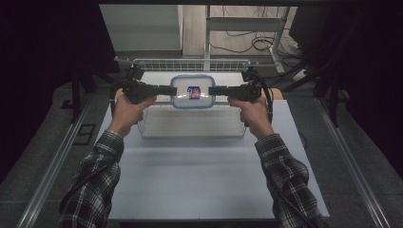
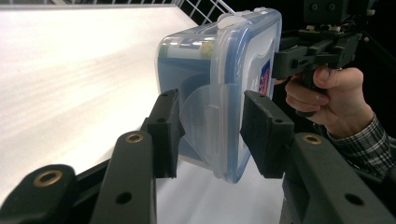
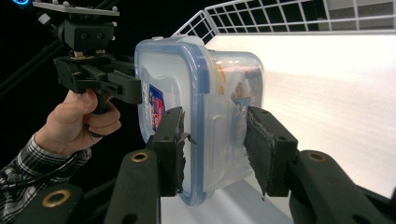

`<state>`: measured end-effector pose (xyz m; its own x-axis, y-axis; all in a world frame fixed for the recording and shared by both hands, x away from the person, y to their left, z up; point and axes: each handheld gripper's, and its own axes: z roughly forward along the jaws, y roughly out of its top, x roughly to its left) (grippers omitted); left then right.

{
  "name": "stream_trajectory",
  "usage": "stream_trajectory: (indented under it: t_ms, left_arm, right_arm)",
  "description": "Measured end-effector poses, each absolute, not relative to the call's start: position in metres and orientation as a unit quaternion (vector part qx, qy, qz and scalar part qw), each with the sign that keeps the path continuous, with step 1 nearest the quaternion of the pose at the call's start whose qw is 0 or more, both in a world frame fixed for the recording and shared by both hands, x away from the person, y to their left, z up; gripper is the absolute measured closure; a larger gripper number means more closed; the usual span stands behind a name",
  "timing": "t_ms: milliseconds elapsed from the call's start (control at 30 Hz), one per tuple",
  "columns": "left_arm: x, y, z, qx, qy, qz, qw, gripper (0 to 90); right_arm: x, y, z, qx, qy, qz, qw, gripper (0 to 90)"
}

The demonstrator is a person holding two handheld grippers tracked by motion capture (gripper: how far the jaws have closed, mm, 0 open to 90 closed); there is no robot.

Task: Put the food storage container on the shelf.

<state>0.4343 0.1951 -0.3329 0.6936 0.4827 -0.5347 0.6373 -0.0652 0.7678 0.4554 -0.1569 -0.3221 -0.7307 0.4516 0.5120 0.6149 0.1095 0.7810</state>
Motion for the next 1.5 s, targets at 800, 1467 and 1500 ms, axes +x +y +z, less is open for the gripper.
stream_trajectory:
  t_ms: [800,1467,1500]
  left_arm:
    - [0.464,0.193,-0.343,0.705,0.41,-0.049,0.577,55.4]
    - [0.463,0.191,-0.34,0.721,0.432,0.032,0.541,43.1]
    - [0.463,0.191,-0.34,0.721,0.432,0.032,0.541,45.2]
  right_arm:
    - [0.488,-0.153,-0.331,-0.396,-0.732,-0.55,0.071,55.3]
    - [0.482,-0.141,-0.325,-0.406,-0.752,-0.519,0.002,53.8]
    - [0.482,-0.141,-0.325,-0.408,-0.751,-0.518,-0.001,53.6]
